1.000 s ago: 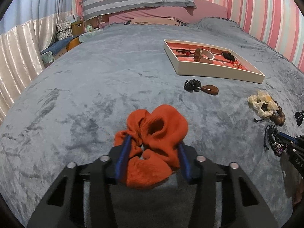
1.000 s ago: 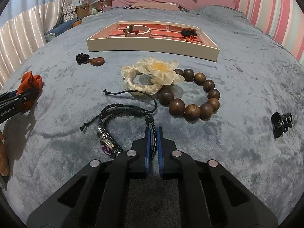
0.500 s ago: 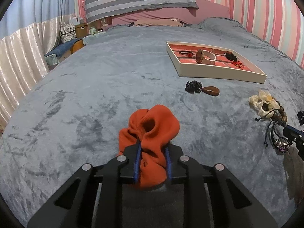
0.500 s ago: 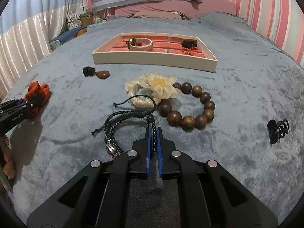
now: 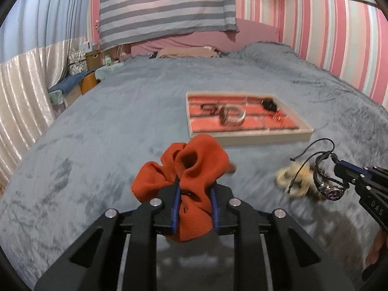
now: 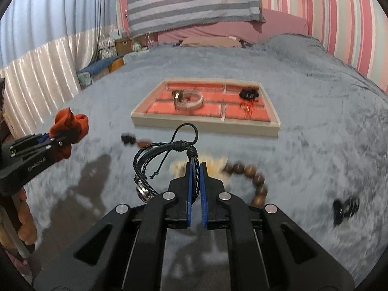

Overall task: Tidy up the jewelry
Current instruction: 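Carry both items into the tray and open both tools to release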

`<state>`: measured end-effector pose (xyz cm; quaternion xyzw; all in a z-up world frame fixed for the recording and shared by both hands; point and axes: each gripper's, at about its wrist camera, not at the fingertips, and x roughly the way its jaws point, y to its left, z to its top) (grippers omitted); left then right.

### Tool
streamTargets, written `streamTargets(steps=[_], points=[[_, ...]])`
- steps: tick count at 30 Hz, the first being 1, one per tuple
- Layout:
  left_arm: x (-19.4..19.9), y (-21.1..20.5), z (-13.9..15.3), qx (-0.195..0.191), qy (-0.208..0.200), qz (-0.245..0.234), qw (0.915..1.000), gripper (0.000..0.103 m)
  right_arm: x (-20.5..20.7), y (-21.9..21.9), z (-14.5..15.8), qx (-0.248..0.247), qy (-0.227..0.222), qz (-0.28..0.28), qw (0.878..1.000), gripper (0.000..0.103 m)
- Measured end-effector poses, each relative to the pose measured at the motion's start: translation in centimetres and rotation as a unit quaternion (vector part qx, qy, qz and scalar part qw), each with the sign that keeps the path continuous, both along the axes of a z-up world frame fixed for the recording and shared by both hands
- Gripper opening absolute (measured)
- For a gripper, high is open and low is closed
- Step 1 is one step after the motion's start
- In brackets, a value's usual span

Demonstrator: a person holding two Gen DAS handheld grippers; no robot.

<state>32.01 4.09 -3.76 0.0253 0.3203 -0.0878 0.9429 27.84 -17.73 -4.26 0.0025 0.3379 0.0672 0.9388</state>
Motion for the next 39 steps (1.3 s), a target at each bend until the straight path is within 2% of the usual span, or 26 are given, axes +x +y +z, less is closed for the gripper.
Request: streamTargets(steps=[6, 11, 14, 21, 31, 39], points=[[4.8, -2.7, 2.4, -0.015, 0.001, -0.008, 0.9999, 0.021, 4.4, -2.6, 3.4, 0.001, -0.022, -0.022, 1.0, 0.007], [8.6, -5.3, 2.4, -0.004, 0.005, -0.017, 0.9998, 0.021, 8.6, -5.1, 4.8, -0.001, -0.026, -0.039, 0.999, 0.007], [11.3, -6.5, 1.4, 0.004, 0.012, -0.017, 0.9998, 0.021, 11.2, -6.3, 4.7, -0.005, -0.023, -0.048, 0.999, 0.007], [16.8, -7.9, -2.0, 0.012, 0.038, -0.008, 0.9992, 0.021, 16.3, -7.8, 2.0, -0.02, -0.006, -0.059, 0.998, 0.007], [21.2, -8.1, -5.1, 0.013, 0.059, 0.001, 0.9982, 0.021, 20.9, -9.0, -3.4, -0.032, 0.021, -0.067, 0.997, 0.007], [23.8, -8.6, -7.5, 0.034, 0.089, 0.003, 0.9954, 0.021, 23.7, -10.1, -5.5, -0.029, 0.042, -0.073, 0.996, 0.007]])
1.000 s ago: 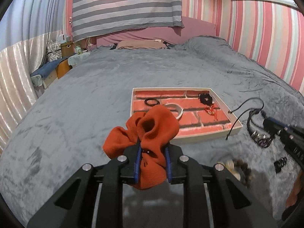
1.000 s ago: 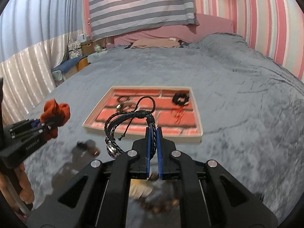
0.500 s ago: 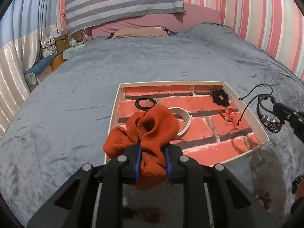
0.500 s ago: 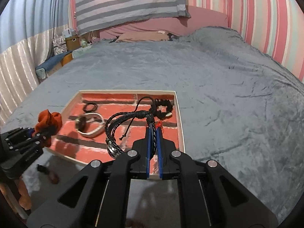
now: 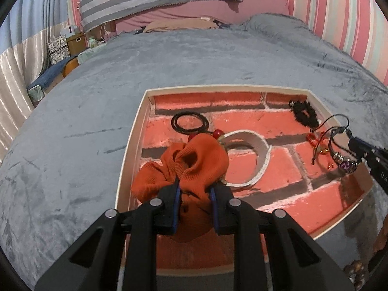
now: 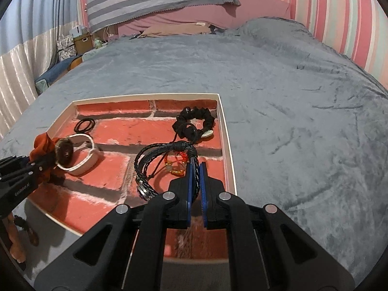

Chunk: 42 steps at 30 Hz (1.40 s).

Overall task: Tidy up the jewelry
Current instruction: 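Carry both items into the tray and open both tools to release, then withdraw both tools from the tray toward the remaining items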

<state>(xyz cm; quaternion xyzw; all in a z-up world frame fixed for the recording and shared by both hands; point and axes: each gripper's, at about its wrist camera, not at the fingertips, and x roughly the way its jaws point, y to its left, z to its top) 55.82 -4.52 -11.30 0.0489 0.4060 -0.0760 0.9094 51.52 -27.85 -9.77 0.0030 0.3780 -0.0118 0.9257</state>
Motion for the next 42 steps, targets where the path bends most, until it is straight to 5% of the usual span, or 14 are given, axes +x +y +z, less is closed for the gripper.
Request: streamTargets(steps=[12, 17, 21, 27, 29, 31, 39, 42], points=[[0.9, 0.0, -1.1, 0.013, 0.027, 0.002, 0.9995, 0.024, 2.0, -0.3, -3.0, 0.002, 0.044, 0.007, 0.999, 0.007], [0.9, 0.3, -0.9, 0.019, 0.033, 0.006, 0.9993, 0.036, 2.1, 0.1, -3.0, -0.003, 0.055, 0.017, 0.998, 0.011], [0.0, 0.5, -0.2, 0.019, 0.031, 0.0, 0.9993, 0.049, 1.4, -0.4, -2.1, 0.015, 0.047, 0.021, 0.999, 0.04], [-2.4, 0.0, 2.8, 0.023, -0.003, -0.014, 0.9996, 0.072, -0.6, -1.2, 1.8, 0.053, 0.022, 0.043, 0.997, 0.066], [-3.3, -0.2, 3.9, 0.022, -0.012, -0.023, 0.9994, 0.072, -1.8, -1.6, 3.7, 0.06, 0.01, 0.053, 0.997, 0.073], [-4.3, -0.2, 5.1, 0.021, -0.019, -0.031, 0.9991, 0.079, -3.0, -2.2, 5.5, 0.063, -0.003, 0.056, 0.996, 0.089], [-7.3, 2.5, 9.9, -0.031, -0.032, -0.024, 0.9987, 0.086, -7.7, -4.6, 10.2, 0.035, -0.031, 0.047, 0.998, 0.099], [-8.6, 3.5, 11.0, -0.024, -0.039, -0.007, 0.9989, 0.092, -9.4, -5.6, 11.0, 0.021, -0.034, 0.038, 0.998, 0.099]])
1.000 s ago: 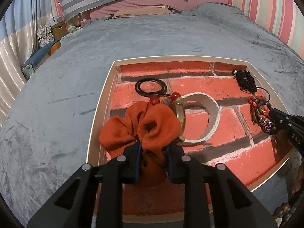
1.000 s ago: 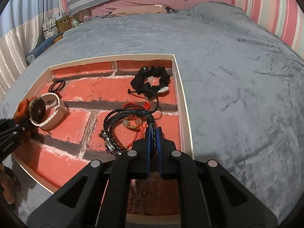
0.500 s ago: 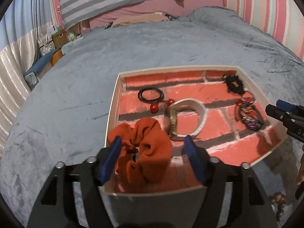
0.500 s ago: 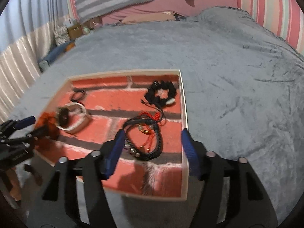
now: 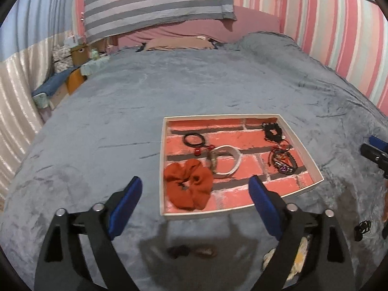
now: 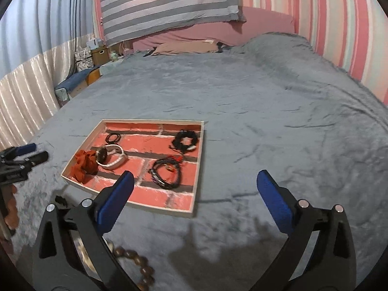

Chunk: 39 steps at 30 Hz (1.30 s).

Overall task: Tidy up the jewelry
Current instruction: 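Withdraw both tools from the tray toward the remaining items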

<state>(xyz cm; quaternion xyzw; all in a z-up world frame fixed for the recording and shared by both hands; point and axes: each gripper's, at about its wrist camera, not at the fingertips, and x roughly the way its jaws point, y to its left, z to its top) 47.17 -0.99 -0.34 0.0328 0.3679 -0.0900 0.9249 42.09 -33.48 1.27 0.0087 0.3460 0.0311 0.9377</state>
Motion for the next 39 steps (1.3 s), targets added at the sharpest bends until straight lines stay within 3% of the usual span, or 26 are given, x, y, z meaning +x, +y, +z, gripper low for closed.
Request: streamTargets(steps=[11, 17, 33, 39], points=[[-5.6, 1.6, 1.7, 0.0, -0.018, 0.004, 0.9998, 0.092, -5.4, -2.4, 0.9, -0.032, -0.003, -0.029, 0.999, 0.099], [-8.0, 1.1, 1.7, 0.006, -0.018, 0.001, 0.9998, 0.092, -7.6, -3.1, 0.5, -0.021, -0.009, -0.038, 0.999, 0.099], [-11.5, -0.7, -2.9, -0.009, 0.02, -0.007, 0.9997, 0.092, -12.0, -3.9, -4.3, -0.036, 0.007, -0.056, 0.998, 0.099], [-12.5, -2.5, -5.5, -0.018, 0.03, -0.011, 0.9993, 0.092, -14.0, -4.5, -7.3, -0.068, 0.01, -0.071, 0.995, 0.099]])
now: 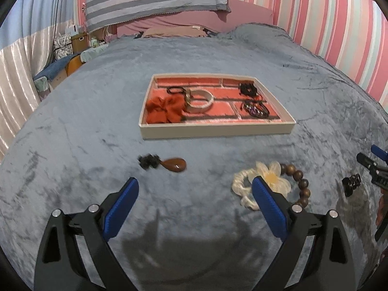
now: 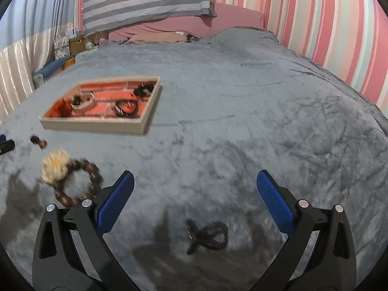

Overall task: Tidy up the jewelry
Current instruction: 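Withdraw both tools from the tray toward the remaining items, then grasp the cream flower scrunchie with left tool while right tool grasps black claw clip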

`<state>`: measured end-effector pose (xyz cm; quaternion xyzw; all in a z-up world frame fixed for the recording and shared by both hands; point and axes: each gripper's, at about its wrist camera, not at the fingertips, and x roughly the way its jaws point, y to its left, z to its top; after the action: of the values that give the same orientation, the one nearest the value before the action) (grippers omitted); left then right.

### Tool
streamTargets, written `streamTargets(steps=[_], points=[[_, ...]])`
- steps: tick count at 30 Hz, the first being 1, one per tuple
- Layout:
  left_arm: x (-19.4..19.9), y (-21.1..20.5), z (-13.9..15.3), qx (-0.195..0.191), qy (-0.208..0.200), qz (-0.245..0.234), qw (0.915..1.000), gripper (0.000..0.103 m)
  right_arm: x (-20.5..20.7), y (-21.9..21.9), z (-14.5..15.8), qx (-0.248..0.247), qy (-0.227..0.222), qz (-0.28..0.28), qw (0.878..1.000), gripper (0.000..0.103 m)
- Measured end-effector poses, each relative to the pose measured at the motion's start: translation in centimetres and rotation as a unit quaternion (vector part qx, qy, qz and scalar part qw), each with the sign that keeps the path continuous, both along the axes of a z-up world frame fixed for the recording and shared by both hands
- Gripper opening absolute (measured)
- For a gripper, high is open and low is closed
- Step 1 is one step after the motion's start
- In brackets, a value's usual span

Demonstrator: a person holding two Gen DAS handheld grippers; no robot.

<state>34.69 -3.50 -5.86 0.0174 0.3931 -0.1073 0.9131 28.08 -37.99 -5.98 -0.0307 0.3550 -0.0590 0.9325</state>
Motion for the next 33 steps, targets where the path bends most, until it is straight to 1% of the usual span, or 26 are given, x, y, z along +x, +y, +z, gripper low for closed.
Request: streamTargets(steps=[4, 7, 9, 12, 16, 20, 23, 27, 29, 31, 32, 33], points=[[-0.2, -1.5, -1.6, 0.003, 0.009, -0.001, 1.0, 0.092, -0.8, -0.4, -2.2, -0.015, 0.014, -0.003, 1.0, 0.099], [-0.2, -2.3, -2.8, -0.003, 0.02, -0.001, 0.9998, 0.092, -1.4, -0.9, -3.7, -0.019, 0.024, -0.011, 0.999, 0.099], [-0.1, -3.0, -3.4, 0.004, 0.021, 0.0, 0.9998, 0.092, -1.8, -1.2, -4.6, -0.017, 0.029, -0.017, 0.999, 0.099], [0.2, -3.9, -4.3, 0.016, 0.021, 0.0, 0.9997, 0.092, -1.9, -1.9, -5.4, -0.003, 0.035, -0.027, 0.999, 0.099], [1.0, -4.1, -5.4, 0.012, 0.03, 0.001, 0.9995, 0.092, -1.7, -2.5, -5.8, 0.007, 0.043, -0.036, 0.998, 0.098], [1.9, -4.4, -6.1, 0.018, 0.032, 0.0, 0.9993, 0.092, -1.6, -2.3, -6.7, 0.002, 0.054, -0.037, 0.998, 0.098], [2.7, -4.6, -6.6, 0.019, 0.038, 0.0, 0.9991, 0.092, -1.5, -2.1, -6.9, -0.005, 0.055, -0.033, 0.998, 0.096], [3.7, -4.6, -7.4, 0.016, 0.045, -0.002, 0.9988, 0.09, -1.4, -2.0, -7.0, 0.002, 0.058, -0.028, 0.998, 0.087], [3.8, -4.7, -7.4, 0.018, 0.042, -0.004, 0.9989, 0.084, -1.3, -2.2, -7.1, 0.012, 0.06, -0.027, 0.998, 0.079], [3.9, -4.9, -7.4, 0.022, 0.037, -0.007, 0.999, 0.076, -1.2, -2.5, -7.3, 0.021, 0.062, -0.026, 0.998, 0.068], [3.9, -5.0, -7.5, 0.025, 0.035, -0.01, 0.999, 0.074, -1.2, -2.7, -7.3, 0.027, 0.063, -0.026, 0.997, 0.066], [3.9, -5.1, -7.4, 0.026, 0.032, -0.011, 0.9991, 0.071, -1.3, -2.7, -7.3, 0.03, 0.063, -0.025, 0.997, 0.061]])
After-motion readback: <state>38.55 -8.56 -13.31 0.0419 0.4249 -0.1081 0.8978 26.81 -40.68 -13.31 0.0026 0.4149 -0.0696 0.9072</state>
